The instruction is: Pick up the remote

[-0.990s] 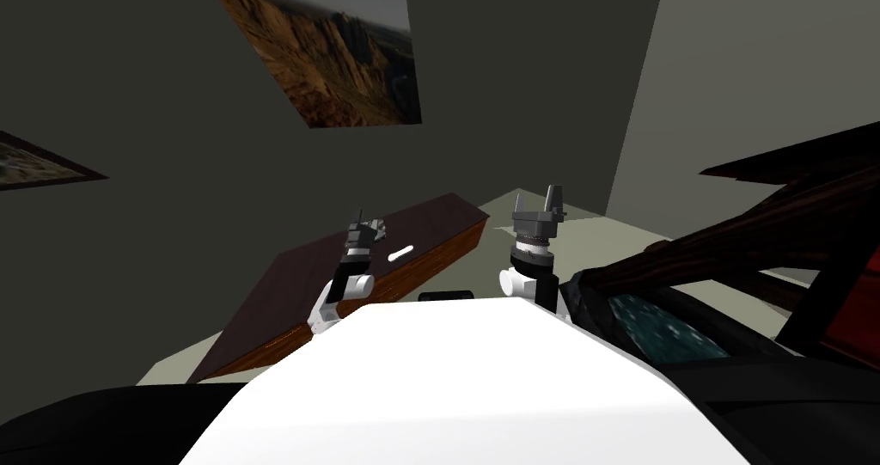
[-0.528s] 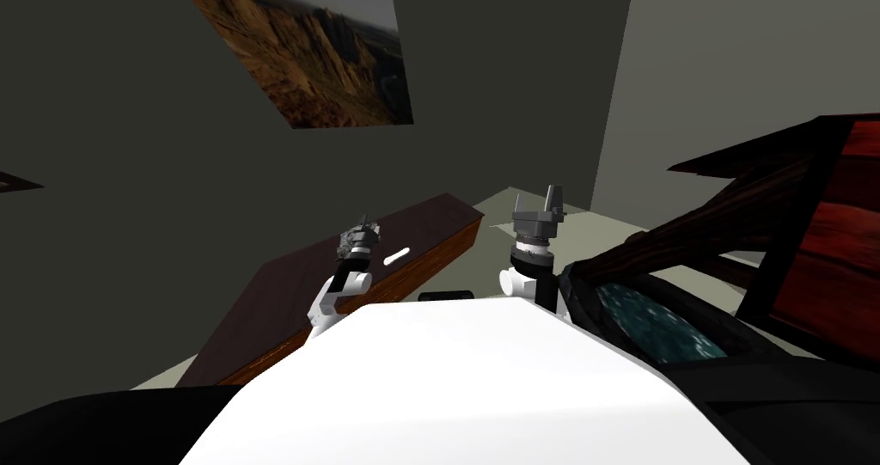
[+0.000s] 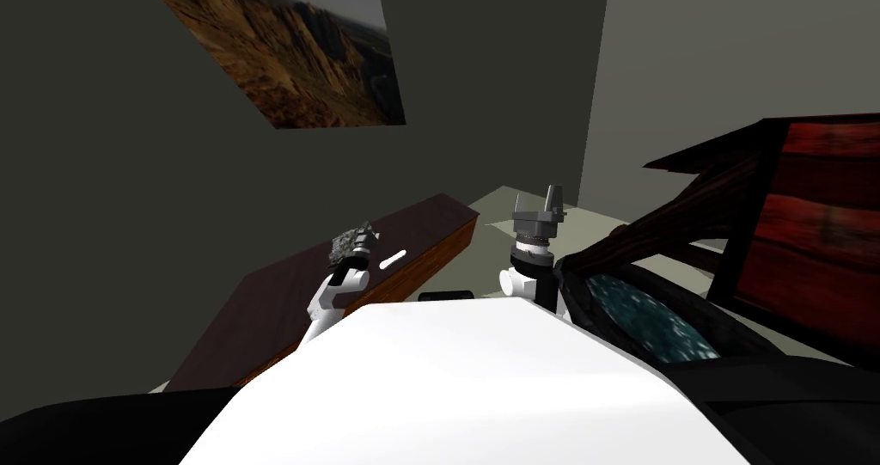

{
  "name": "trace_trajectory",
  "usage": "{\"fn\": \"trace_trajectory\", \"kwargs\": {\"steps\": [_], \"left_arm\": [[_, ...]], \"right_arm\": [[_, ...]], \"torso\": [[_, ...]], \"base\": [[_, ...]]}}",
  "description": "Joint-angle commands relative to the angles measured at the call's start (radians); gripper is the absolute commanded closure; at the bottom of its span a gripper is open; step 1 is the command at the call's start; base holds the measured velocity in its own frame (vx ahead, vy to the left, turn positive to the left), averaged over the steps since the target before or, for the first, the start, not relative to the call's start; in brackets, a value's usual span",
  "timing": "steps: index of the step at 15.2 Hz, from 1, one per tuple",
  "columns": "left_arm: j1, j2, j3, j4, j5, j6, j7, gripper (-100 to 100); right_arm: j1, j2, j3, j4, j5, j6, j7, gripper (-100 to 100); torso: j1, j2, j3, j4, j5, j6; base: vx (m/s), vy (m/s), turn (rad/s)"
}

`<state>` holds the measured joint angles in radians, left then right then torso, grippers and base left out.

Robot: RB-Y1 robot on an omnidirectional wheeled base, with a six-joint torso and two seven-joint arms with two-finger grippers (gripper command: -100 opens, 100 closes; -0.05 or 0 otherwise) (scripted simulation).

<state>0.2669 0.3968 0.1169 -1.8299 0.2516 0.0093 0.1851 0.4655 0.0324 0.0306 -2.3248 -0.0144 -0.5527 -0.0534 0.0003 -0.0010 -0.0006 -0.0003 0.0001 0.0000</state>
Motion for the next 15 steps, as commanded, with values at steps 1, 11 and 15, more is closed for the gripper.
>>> {"fn": "trace_trajectory", "kwargs": {"steps": [1,11,15], "left_arm": [[-0.024,0.026,0.01,0.05,0.021,0.05,0.02,-100],[-0.08,0.067,0.034,0.196,0.068,0.25,0.062,-100],[-0.098,0.079,0.042,0.243,0.083,0.328,0.076,-100]], "right_arm": [[0.0,0.0,0.0,0.0,0.0,0.0,0.0,0],[0.0,0.0,0.0,0.0,0.0,0.0,0.0,0],[0.0,0.0,0.0,0.0,0.0,0.0,0.0,0]], "torso": [[0.0,0.0,0.0,0.0,0.0,0.0],[0.0,0.0,0.0,0.0,0.0,0.0],[0.0,0.0,0.0,0.0,0.0,0.0]], "base": [[0.008,0.002,-0.139],[0.009,0.005,-0.106],[0.009,0.007,-0.093]]}}
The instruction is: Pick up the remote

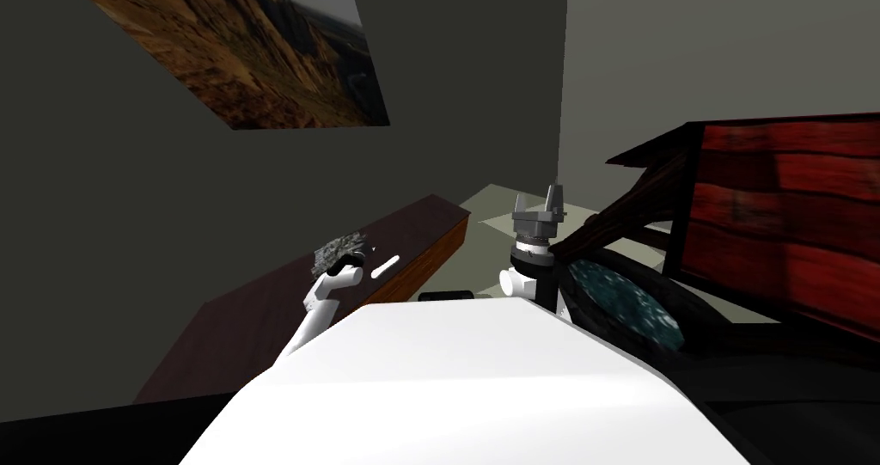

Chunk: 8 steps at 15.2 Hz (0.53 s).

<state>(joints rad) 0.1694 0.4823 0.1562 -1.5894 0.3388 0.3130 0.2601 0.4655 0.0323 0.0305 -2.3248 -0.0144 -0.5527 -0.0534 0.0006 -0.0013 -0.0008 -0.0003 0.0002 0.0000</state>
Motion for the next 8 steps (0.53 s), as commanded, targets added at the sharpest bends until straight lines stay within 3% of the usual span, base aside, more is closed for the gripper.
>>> {"fn": "trace_trajectory", "kwargs": {"steps": [1,3,4,6,7,8], "left_arm": [[-0.019,0.004,0.01,0.048,0.011,0.05,0.014,-100],[-0.019,0.004,0.01,0.048,0.011,0.086,0.014,-100],[-0.037,0.014,0.018,0.094,0.026,0.109,0.028,-100],[-0.037,0.014,0.018,0.094,0.026,0.147,0.028,-100],[-0.054,0.022,0.025,0.135,0.041,0.175,0.041,-100],[-0.054,0.022,0.025,0.139,0.041,0.193,0.041,-100]], "right_arm": [[0.0,0.0,0.0,0.0,0.0,0.0,0.0,0],[0.0,0.0,0.0,0.0,0.0,0.0,0.0,0],[0.0,0.0,0.0,0.0,0.0,0.0,0.0,0],[0.0,0.0,0.0,0.0,0.0,0.0,0.0,0],[0.0,0.0,0.0,0.0,0.0,0.0,0.0,0],[0.0,0.0,0.0,0.0,0.0,0.0,0.0,0]], "torso": [[0.0,0.0,0.0,0.0,0.0,0.0],[0.0,0.0,0.0,0.0,0.0,0.0],[0.0,0.0,0.0,0.0,0.0,0.0],[0.0,0.0,0.0,0.0,0.0,0.0],[0.0,0.0,0.0,0.0,0.0,0.0],[0.0,0.0,0.0,0.0,0.0,0.0]], "base": [[0.011,0.006,-0.129],[0.012,0.008,-0.097],[0.012,0.007,-0.13],[0.01,0.009,-0.093],[0.01,0.007,-0.124],[0.013,0.009,-0.135]]}}
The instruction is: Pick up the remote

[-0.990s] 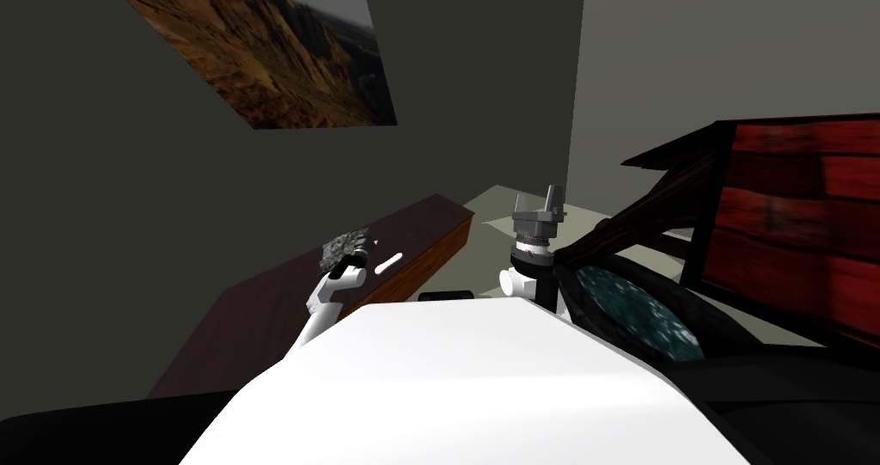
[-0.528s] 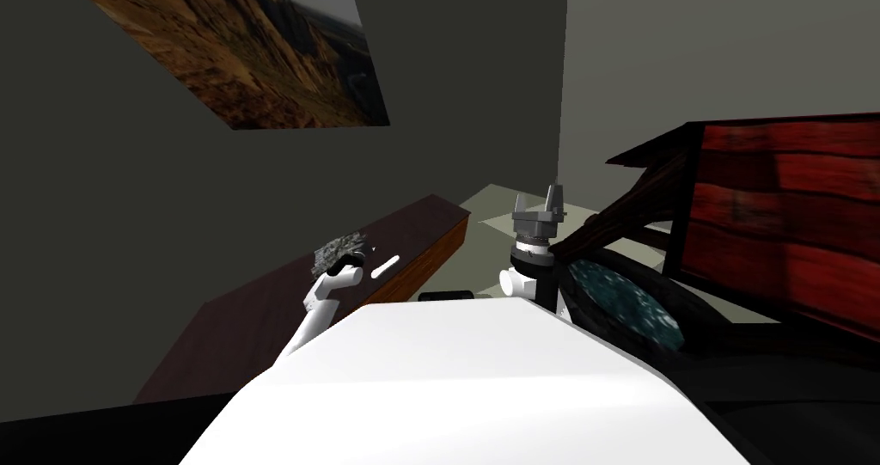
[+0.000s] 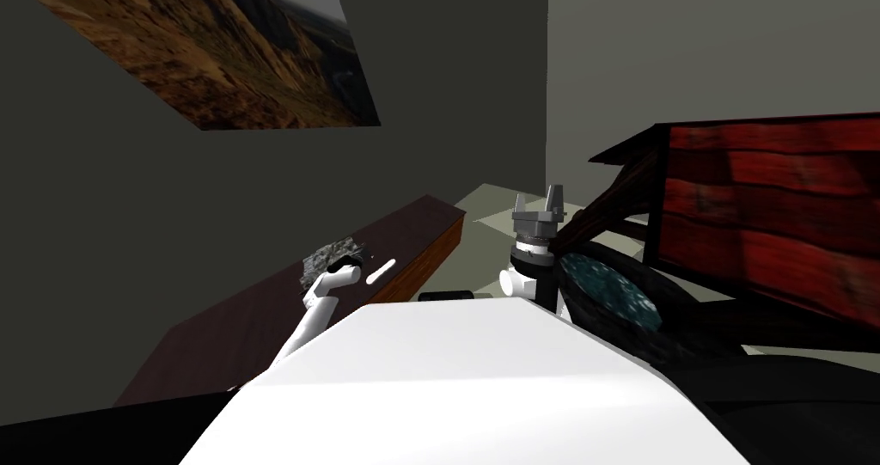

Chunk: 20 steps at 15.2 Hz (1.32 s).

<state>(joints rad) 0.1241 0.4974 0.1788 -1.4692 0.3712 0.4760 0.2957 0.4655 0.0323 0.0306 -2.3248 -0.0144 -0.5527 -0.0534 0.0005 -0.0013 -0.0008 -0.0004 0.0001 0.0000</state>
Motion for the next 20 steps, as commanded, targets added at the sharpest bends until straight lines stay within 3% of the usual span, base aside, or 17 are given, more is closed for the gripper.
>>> {"fn": "trace_trajectory", "kwargs": {"steps": [1,5,10,11,13,14,16,17,19,20], "left_arm": [[-0.009,0.007,0.003,0.019,0.009,0.044,0.006,-100],[-0.042,0.022,0.017,0.099,0.038,0.133,0.032,-100],[-0.058,0.027,0.024,0.151,0.052,0.217,0.045,-100],[-0.073,0.032,0.031,0.191,0.065,0.251,0.057,-100],[-0.073,0.032,0.031,0.193,0.065,0.271,0.057,-100],[-0.088,0.036,0.037,0.234,0.078,0.298,0.068,-100],[-0.088,0.036,0.037,0.234,0.078,0.324,0.068,-100],[-0.101,0.039,0.043,0.273,0.09,0.351,0.08,-100],[-0.101,0.039,0.043,0.273,0.09,0.374,0.08,-100],[-0.114,0.042,0.049,0.31,0.101,0.408,0.09,-100]], "right_arm": [[0.0,0.0,0.0,0.0,0.0,0.0,0.0,0],[0.0,0.0,0.0,0.0,0.0,0.0,0.0,0],[0.0,0.0,0.0,0.0,0.0,0.0,0.0,0],[0.0,0.0,0.0,0.0,0.0,0.0,0.0,0],[0.0,0.0,0.0,0.0,0.0,0.0,0.0,0],[0.0,0.0,0.0,0.0,0.0,0.0,0.0,0],[0.0,0.0,0.0,0.0,0.0,0.0,0.0,0],[0.0,0.0,0.0,0.0,0.0,0.0,0.0,0],[0.0,0.0,0.0,0.0,0.0,0.0,0.0,0],[0.0,0.0,0.0,0.0,0.0,0.0,0.0,0]], "torso": [[0.0,0.0,0.0,0.0,0.0,0.0],[0.0,0.0,0.0,0.0,0.0,0.0],[0.0,0.0,0.0,0.0,0.0,0.0],[0.0,0.0,0.0,0.0,0.0,0.0],[0.0,0.0,0.0,0.0,0.0,0.0],[0.0,0.0,0.0,0.0,0.0,0.0],[0.0,0.0,0.0,0.0,0.0,0.0],[0.0,0.0,0.0,0.0,0.0,0.0],[0.0,0.0,0.0,0.0,0.0,0.0],[0.0,0.0,0.0,0.0,0.0,0.0]], "base": [[0.01,0.009,-0.044],[0.012,0.01,-0.103],[0.014,0.012,-0.098],[0.015,0.011,-0.092],[0.013,0.012,-0.082],[0.015,0.01,-0.094],[0.014,0.013,-0.083],[0.014,0.015,-0.126],[0.014,0.016,-0.071],[0.014,0.017,-0.079]]}}
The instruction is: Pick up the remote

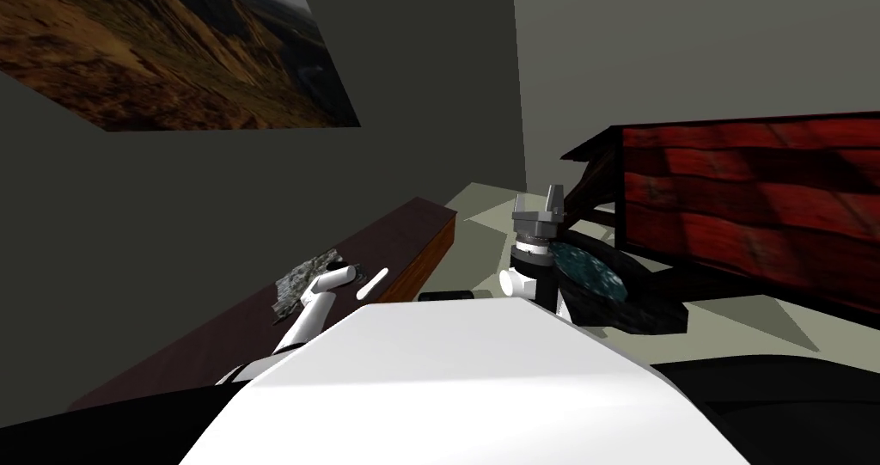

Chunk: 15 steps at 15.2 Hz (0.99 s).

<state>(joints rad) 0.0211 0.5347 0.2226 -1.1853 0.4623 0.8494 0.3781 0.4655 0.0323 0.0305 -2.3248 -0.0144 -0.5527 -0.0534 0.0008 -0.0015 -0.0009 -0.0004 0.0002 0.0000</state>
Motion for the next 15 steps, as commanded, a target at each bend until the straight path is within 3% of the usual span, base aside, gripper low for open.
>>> {"fn": "trace_trajectory", "kwargs": {"steps": [1,2,3,5,10,15], "left_arm": [[-0.011,0.004,0.005,0.026,0.01,0.048,0.008,-100],[-0.011,0.004,0.005,0.026,0.01,0.048,0.008,-100],[-0.022,0.006,0.01,0.062,0.021,0.083,0.018,-100],[-0.022,0.006,0.01,0.062,0.021,0.093,0.018,-100],[-0.05,0.005,0.023,0.155,0.048,0.202,0.043,-100],[-0.062,0.002,0.028,0.205,0.061,0.264,0.056,-100]], "right_arm": [[0.0,0.0,0.0,0.0,0.0,0.0,0.0,0],[0.0,0.0,0.0,0.0,0.0,0.0,0.0,0],[0.0,0.0,0.0,0.0,0.0,0.0,0.0,0],[0.0,0.0,0.0,0.0,0.0,0.0,0.0,0],[0.0,0.0,0.0,0.0,0.0,0.0,0.0,0],[0.0,0.0,0.0,0.0,0.0,0.0,0.0,0]], "torso": [[0.0,0.0,0.0,0.0,0.0,0.0],[0.0,0.0,0.0,0.0,0.0,0.0],[0.0,0.0,0.0,0.0,0.0,0.0],[0.0,0.0,0.0,0.0,0.0,0.0],[0.0,-0.001,0.0,0.0,0.0,0.0],[0.001,-0.001,-0.001,0.0,0.0,0.0]], "base": [[0.016,0.019,-0.092],[0.013,0.013,-0.044],[0.014,0.012,-0.111],[0.016,0.017,-0.068],[0.021,0.022,-0.097],[0.025,0.034,-0.073]]}}
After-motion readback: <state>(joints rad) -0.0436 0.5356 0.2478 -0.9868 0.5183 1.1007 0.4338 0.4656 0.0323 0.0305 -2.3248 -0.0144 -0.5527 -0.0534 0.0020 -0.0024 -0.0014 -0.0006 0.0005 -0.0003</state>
